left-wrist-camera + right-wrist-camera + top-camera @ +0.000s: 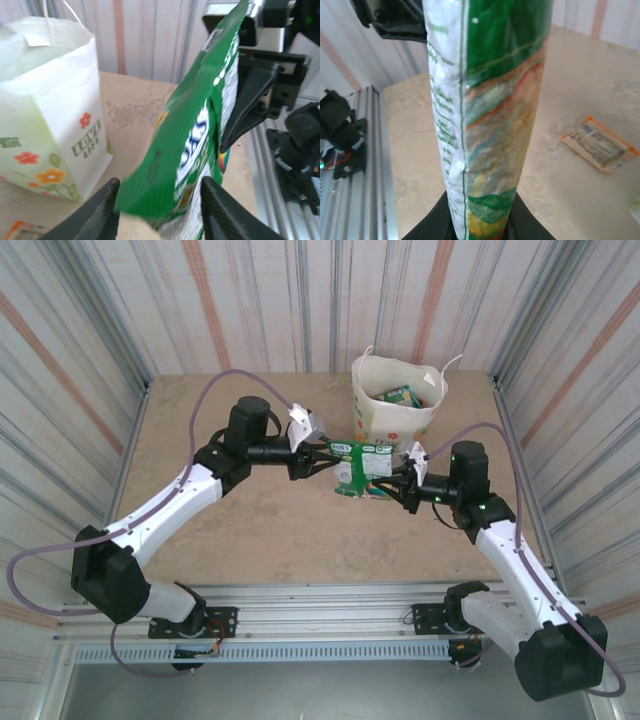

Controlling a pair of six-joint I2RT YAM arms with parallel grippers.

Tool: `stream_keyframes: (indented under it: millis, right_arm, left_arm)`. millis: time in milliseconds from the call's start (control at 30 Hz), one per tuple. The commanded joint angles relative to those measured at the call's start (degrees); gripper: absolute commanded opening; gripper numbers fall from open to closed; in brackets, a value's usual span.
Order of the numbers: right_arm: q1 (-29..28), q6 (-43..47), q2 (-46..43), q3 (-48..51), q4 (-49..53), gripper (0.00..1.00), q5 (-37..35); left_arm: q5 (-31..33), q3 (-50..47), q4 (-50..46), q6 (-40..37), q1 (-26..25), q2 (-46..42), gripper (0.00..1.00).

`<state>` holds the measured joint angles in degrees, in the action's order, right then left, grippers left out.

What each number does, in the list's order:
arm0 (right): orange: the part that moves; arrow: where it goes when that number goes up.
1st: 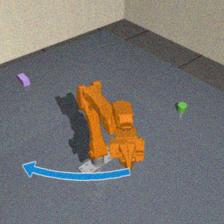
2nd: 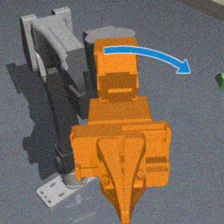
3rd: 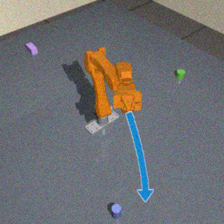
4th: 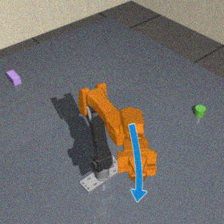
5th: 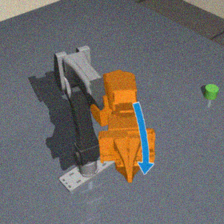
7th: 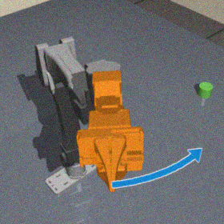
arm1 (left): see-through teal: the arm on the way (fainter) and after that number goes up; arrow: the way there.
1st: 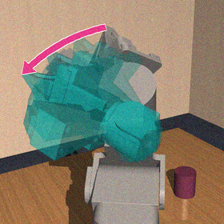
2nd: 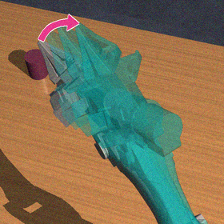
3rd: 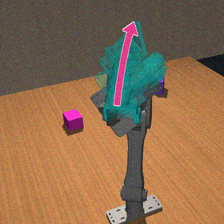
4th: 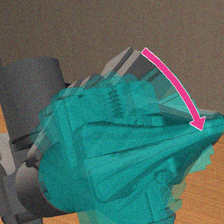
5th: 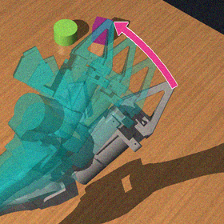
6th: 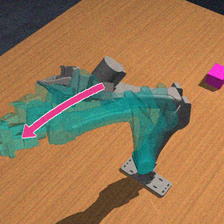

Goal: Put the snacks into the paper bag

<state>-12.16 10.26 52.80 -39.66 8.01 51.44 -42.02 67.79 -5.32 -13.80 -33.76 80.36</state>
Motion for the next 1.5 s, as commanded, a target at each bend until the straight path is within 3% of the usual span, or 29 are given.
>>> stream_keyframes:
  millis: [0,200,600,800,1233,1367,1467]
  right_arm:
    - [2.2,-3.6,-2.4,-3.5,1.9,0.00,-2.1]
    - [5.7,-6.4,-1.9,-10.9,8.3,0.00,-5.2]
    - [11.9,-18.2,9.1,-31.8,16.7,0.00,-15.5]
    - [13.0,-23.0,15.4,-40.6,18.6,0.00,-24.9]
    - [11.5,-24.5,32.9,-56.5,24.2,0.00,-24.9]
    - [10.2,-23.9,38.5,-61.7,28.4,0.01,-24.7]
    - [8.8,-22.3,41.6,-65.0,32.1,0.02,-25.5]
  left_arm:
    - [6.5,2.6,2.7,2.7,0.2,0.9,0.56]
    - [16.1,10.2,-0.1,6.5,0.1,5.7,0.68]
    - [27.8,31.4,-7.5,16.7,0.0,21.0,0.70]
    - [28.0,41.1,-9.2,22.0,-0.3,29.2,0.71]
    - [28.3,49.9,-2.2,26.2,-1.1,39.4,0.69]
    - [28.7,51.1,2.0,27.2,-1.4,42.8,0.58]
    - [28.2,51.9,2.8,27.7,-1.3,43.4,0.31]
